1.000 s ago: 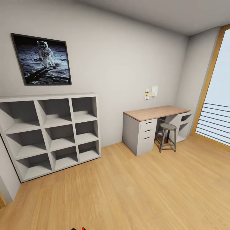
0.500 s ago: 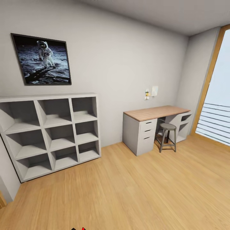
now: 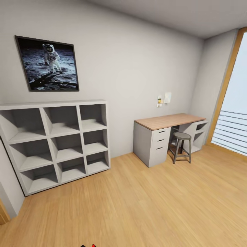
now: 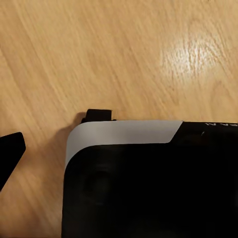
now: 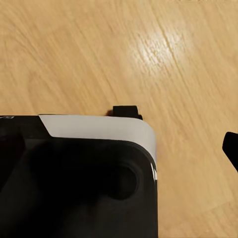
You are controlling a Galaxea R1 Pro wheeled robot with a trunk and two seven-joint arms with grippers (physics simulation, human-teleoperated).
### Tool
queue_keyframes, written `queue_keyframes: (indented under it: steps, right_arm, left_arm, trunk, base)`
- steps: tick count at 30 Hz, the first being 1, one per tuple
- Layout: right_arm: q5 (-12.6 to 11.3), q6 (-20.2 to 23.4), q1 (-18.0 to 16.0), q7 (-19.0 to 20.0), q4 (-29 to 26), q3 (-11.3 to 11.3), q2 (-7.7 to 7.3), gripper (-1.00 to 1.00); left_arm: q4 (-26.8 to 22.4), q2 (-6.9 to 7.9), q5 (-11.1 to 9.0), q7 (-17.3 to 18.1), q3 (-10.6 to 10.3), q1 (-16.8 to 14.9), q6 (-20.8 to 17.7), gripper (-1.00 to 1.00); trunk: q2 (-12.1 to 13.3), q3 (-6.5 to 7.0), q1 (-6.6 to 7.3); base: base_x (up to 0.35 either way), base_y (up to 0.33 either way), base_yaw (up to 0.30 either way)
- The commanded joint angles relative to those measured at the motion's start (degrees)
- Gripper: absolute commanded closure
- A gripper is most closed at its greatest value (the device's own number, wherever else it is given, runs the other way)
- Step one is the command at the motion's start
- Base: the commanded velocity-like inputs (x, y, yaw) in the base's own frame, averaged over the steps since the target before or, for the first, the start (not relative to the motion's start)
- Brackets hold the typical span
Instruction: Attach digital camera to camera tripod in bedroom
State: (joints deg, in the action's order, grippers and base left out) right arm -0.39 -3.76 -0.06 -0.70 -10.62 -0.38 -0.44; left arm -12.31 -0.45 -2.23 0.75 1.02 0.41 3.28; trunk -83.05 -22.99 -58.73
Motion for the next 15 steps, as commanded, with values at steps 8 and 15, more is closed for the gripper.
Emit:
queue_keyframes:
  steps: [8,15]
  right_arm:
    - [-0.05,-0.34,-0.02,-0.09,0.00,0.02,0.00,-1.00]
    - [-0.05,-0.29,-0.03,-0.09,0.03,0.03,0.00,-1.00]
  left_arm:
    - [-0.08,-0.07,-1.31,0.06,0.05,0.03,0.06,-1.00]
    - [0.00,-0.16,-1.64,-0.12,0.11,0.03,0.14,-1.00]
  trunk:
    - [-0.03,-0.05,0.00]
    - [-0.03,-0.05,0.00]
  base:
    - [0.000,0.019,0.000]
    - [0.000,0.001,0.000]
